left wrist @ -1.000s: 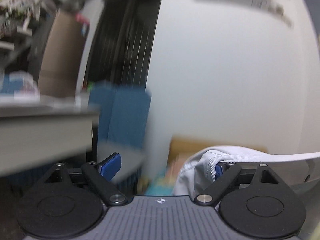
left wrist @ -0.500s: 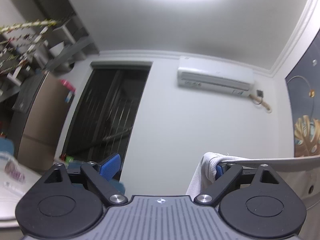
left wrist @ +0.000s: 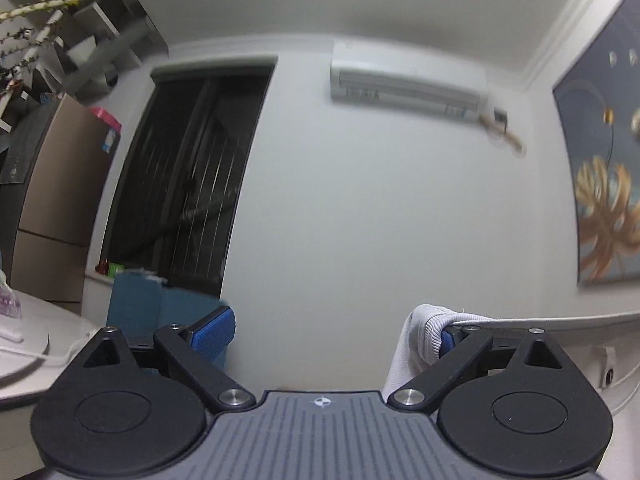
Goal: Fold clothes
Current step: 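Lift the white T-shirt high with both grippers and shake it open, then lower the T-shirt flat onto the bed with both grippers and release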
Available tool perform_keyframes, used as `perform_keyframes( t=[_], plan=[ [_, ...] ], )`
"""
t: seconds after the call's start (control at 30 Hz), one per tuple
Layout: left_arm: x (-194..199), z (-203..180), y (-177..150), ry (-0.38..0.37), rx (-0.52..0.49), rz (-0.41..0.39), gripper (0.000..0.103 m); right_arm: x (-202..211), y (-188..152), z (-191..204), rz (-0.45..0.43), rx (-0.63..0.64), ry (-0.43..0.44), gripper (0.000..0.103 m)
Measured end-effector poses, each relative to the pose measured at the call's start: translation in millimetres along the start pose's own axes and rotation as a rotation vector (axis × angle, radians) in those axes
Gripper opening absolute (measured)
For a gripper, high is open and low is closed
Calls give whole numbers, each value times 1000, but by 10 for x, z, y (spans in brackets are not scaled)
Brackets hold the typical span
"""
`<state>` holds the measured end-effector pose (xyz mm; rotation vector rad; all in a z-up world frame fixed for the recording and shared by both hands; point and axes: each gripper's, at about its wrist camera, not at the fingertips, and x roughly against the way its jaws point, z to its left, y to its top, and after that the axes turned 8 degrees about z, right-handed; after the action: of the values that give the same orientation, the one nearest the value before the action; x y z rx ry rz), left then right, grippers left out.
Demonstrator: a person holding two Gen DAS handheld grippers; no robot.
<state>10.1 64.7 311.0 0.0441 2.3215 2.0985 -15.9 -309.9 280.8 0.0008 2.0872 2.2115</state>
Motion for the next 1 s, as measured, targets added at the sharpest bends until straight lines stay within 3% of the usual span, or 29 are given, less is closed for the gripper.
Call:
perform_keyframes(
  t=[0.13, 0.33, 0.47, 0.6, 0.8, 0.9, 1.0],
  plan=[
    [-794, 142, -770, 13, -48, 93, 97, -672, -652, 29, 123, 18, -9, 101],
    [-2500, 292, -1866, 88, -35, 262, 97, -2276, -1731, 232, 323, 87, -45, 101],
    [-3731, 241, -2523, 154, -119, 279, 97, -3436, -2602, 420, 338, 151, -126, 101],
    [-4834, 262, -3268, 207, -154, 356, 98, -4422, -3407, 477, 372, 165, -160, 101],
    [-5811, 386, -4490, 233, -120, 617, 97, -5380, -4522, 514, 601, 193, -115, 101],
    [-6108, 477, -4831, 211, -118, 792, 95, -5610, -4887, 466, 784, 149, -38, 101],
    [-6310, 539, -4948, 100, -116, 993, 95, -5736, -5093, 495, 954, 120, 103, 101]
  ],
)
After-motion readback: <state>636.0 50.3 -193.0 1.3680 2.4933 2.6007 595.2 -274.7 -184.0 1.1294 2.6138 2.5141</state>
